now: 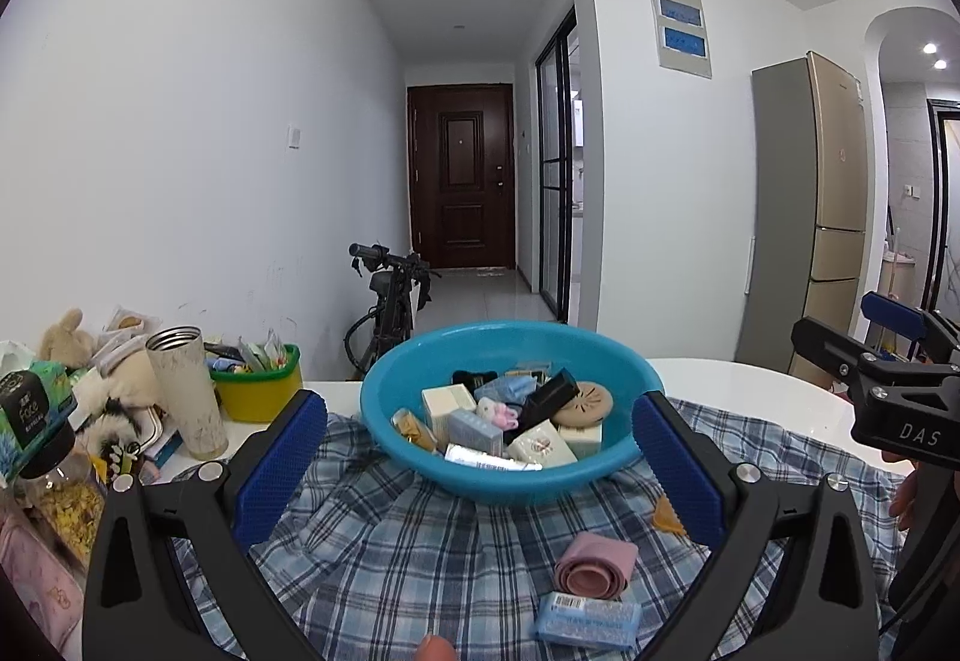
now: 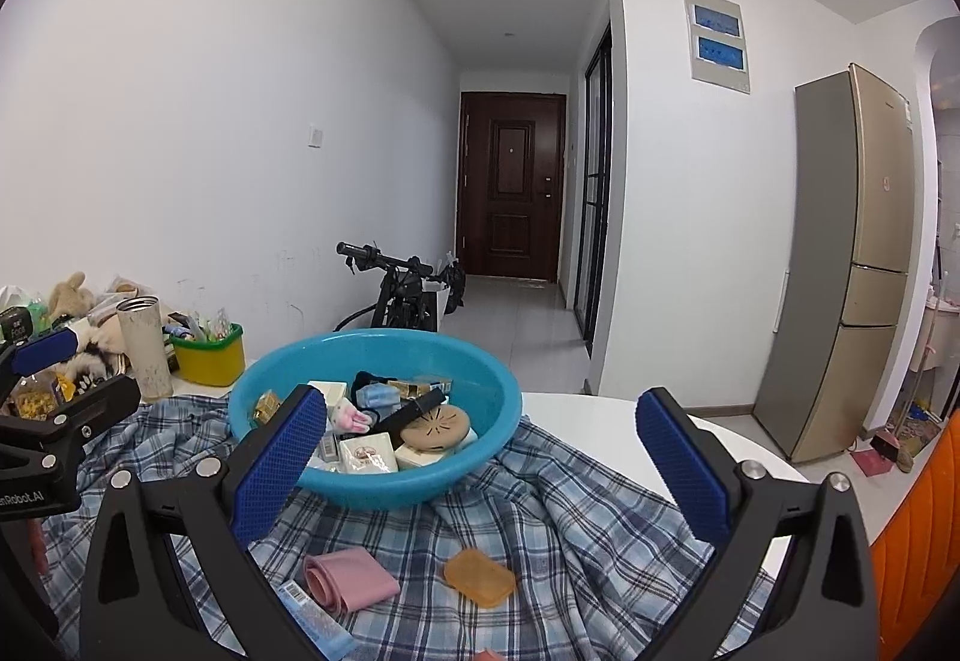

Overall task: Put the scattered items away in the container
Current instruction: 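Withdraw both tools from the basin toward the items on the checked cloth, then grasp the light-blue barcoded box with the right tool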

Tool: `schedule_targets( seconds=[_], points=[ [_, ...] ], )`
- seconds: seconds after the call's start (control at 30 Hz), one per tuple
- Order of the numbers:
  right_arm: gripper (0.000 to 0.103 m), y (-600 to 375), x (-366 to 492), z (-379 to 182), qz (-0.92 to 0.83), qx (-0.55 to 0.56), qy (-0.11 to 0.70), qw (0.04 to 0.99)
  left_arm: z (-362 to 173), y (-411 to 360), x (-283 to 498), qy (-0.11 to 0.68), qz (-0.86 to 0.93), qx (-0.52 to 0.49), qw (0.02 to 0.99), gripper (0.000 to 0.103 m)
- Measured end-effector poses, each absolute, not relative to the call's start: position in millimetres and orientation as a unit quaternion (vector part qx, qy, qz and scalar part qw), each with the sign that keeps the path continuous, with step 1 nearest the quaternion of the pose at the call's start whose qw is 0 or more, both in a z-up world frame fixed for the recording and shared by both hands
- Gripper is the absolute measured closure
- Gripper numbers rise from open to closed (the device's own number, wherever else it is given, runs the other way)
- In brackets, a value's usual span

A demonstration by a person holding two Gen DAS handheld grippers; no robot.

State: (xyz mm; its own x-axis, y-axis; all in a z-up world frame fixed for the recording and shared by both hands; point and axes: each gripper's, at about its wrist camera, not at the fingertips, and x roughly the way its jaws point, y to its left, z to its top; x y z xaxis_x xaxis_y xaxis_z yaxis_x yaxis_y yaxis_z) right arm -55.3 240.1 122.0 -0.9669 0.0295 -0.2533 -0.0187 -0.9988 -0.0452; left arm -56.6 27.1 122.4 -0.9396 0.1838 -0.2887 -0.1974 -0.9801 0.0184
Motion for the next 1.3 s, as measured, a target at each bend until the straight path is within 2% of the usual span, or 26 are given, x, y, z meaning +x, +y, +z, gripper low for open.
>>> schedule_targets(
  seconds=[0.73,0.97,1.3],
  points=[
    [0.000,225.4,-69.7,39.0,0.964,-0.261,-0.041,-0.037,41.1,25.3,-69.5,0.046,0.961,-0.255,0.096,0.000],
    [0.000,211.9,-78.0,-0.1,0.936,-0.330,-0.058,-0.103,8.1,23.8,-75.0,0.047,0.947,-0.302,0.100,0.000],
    [0.000,187.7,-92.2,-37.5,0.893,-0.382,-0.132,-0.197,-13.9,24.3,-76.3,0.072,0.932,-0.335,0.118,0.000]
  ],
)
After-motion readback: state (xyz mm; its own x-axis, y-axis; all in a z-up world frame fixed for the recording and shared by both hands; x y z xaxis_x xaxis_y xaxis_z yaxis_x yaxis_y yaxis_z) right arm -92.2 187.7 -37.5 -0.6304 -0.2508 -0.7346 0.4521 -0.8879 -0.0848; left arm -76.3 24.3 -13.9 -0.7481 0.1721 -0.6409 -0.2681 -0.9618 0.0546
